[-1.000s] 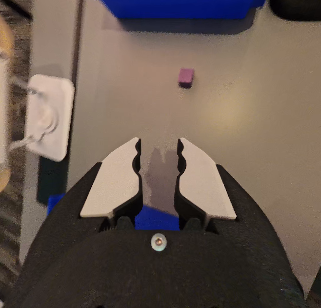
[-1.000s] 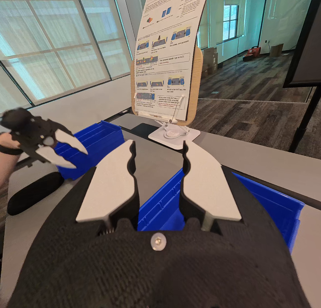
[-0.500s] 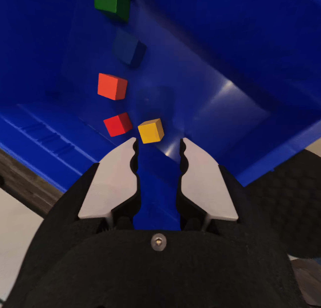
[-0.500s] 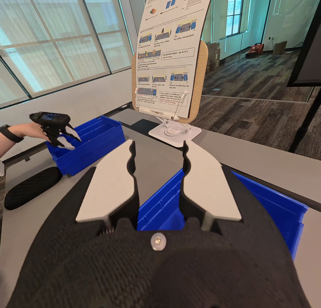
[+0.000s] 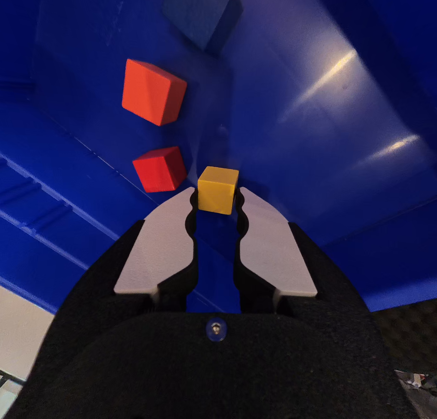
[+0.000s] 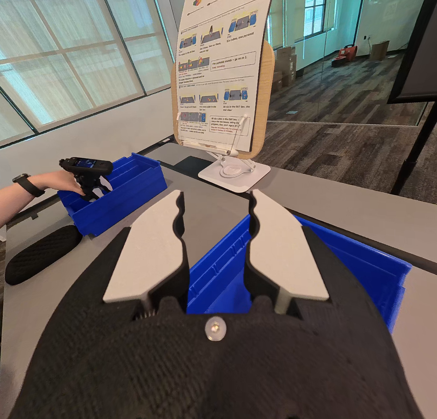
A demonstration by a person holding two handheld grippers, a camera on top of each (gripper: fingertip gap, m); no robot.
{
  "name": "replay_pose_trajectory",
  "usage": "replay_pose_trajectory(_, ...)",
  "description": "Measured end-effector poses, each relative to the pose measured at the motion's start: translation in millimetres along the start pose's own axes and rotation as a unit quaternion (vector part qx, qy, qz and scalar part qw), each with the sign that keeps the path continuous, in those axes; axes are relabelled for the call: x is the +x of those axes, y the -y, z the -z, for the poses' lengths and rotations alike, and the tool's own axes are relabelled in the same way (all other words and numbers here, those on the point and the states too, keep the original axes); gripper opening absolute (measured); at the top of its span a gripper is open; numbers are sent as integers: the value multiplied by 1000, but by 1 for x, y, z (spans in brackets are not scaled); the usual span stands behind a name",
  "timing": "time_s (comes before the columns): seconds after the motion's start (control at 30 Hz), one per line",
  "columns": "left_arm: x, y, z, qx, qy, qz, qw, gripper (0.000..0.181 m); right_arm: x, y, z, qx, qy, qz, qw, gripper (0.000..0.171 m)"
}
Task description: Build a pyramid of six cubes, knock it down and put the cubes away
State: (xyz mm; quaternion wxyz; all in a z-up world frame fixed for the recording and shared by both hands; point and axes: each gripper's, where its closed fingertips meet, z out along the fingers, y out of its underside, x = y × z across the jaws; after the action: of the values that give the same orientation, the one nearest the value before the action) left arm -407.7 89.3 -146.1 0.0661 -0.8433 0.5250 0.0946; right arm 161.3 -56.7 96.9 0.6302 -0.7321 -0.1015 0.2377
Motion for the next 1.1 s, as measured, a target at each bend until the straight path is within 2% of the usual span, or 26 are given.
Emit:
replay_pose_trajectory(0.17,-3,2,13,-4,15,-22,1000,28,5,3,9,16,-1,-12,1000,53)
replay_pose_trajectory(0.3,-16,14,70,46,75,-36,995,28,11,4,15,22,-7,-18,1000,53)
replay_pose_trajectory(0.4,-10,51,137,131,114,-46,984,28,12,8,16,34,-9,-21,999,52)
replay_pose_trajectory(0.47,26,89,172,198,92,-81,973,28,10,11,16,39,-7,-20,999,52)
replay_pose_trajectory(0.53,76,125,188,234,61,-143,960,28,6,12,14,38,-4,-14,999,51)
replay_pose_trajectory(0.63,157,169,174,238,6,-242,941,28,-2,11,10,27,1,2,1000,51)
replay_pose_trajectory(0.77,233,206,119,188,-55,-313,929,28,-13,13,5,22,6,23,999,52)
replay_pose_trajectory(0.9,262,230,82,155,-81,-332,927,28,-17,12,3,19,13,27,999,52)
replay_pose_trajectory(1.1,272,247,65,131,-106,-339,926,28,-12,6,-1,3,13,20,1000,53)
